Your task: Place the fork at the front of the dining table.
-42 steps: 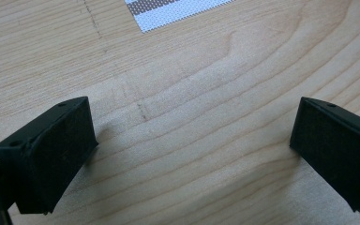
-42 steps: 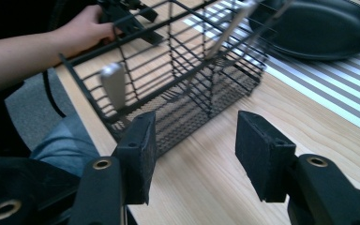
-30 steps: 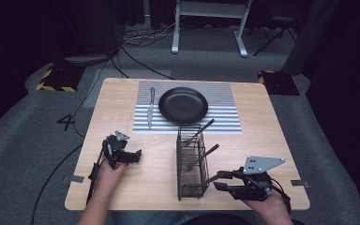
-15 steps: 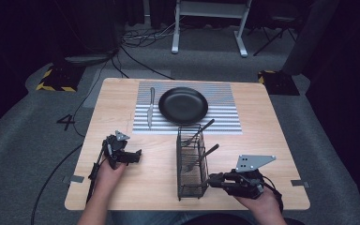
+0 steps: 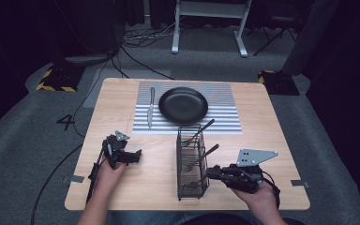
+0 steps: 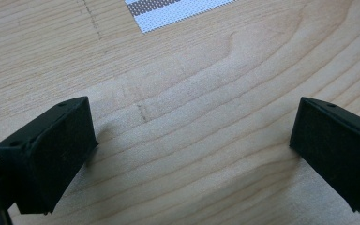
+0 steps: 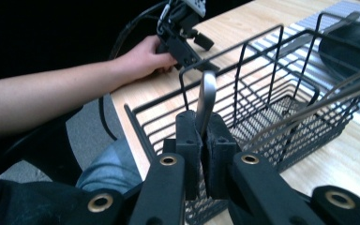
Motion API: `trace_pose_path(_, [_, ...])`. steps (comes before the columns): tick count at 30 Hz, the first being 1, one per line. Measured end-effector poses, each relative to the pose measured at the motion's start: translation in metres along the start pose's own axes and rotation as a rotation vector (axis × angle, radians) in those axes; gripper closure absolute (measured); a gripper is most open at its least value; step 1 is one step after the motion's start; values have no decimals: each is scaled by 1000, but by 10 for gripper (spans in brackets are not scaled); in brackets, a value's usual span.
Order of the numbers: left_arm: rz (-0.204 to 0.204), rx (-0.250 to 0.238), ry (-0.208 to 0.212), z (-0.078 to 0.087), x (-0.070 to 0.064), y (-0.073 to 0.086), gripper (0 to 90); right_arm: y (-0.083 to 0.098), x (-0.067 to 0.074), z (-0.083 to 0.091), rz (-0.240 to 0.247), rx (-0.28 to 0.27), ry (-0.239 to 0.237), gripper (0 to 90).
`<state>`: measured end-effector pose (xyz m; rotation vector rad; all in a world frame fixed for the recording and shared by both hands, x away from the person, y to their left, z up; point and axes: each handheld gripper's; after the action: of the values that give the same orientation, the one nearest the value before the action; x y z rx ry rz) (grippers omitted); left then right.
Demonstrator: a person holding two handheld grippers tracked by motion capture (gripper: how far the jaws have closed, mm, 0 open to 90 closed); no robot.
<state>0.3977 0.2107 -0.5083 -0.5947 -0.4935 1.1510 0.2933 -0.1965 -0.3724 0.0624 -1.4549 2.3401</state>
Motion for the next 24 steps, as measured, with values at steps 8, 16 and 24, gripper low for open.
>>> trace_pose_path(8, [-5, -2, 2, 0, 0, 0, 10, -15, -2, 17, 11, -65, 5, 863])
trace_pose_path(16, [-13, -4, 5, 1, 0, 1, 22, -29, -4, 45, 12, -125, 1, 863])
trace_pose_path(24, [-19, -5, 8, 2, -1, 1, 22, -42, -3, 73, 24, -172, 8, 863])
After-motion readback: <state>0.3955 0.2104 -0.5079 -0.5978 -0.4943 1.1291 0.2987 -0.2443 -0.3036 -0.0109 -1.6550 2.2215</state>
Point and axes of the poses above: each handheld gripper's, and its own axes: z roughly backward along the jaws, y roughly out of its underside, x roughly to its left, and after that the axes turned 7 degrees about -y, right-handed
